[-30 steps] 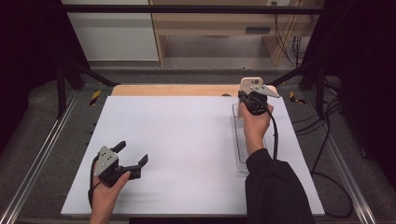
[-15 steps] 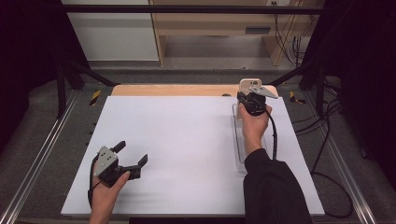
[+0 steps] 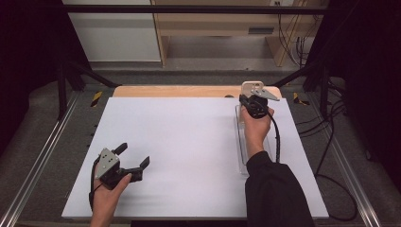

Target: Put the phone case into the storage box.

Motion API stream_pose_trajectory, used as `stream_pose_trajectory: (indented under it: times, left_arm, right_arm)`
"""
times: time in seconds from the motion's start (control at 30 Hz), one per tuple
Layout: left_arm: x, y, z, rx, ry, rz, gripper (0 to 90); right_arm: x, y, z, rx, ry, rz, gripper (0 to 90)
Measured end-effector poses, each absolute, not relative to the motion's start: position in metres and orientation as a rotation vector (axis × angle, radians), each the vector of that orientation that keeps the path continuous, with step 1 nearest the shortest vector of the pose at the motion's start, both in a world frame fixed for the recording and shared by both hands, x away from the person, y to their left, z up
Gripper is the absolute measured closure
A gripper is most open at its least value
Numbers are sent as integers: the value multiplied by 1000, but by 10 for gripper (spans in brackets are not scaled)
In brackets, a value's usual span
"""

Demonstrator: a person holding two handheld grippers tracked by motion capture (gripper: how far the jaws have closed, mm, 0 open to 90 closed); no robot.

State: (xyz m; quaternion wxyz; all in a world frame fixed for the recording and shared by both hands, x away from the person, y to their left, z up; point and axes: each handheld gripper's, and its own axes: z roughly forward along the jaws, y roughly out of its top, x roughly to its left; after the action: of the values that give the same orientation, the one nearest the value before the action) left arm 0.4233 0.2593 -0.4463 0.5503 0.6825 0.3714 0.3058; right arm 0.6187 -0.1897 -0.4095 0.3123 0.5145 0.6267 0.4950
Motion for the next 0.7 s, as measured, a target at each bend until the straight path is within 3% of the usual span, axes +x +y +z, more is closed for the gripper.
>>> stream_pose_trajectory:
  times: [0.7]
  left_arm:
    - [423,260,-446,1610,878,725,21]
  right_arm:
    - [619,-186,-420,1358,1631,1321,880]
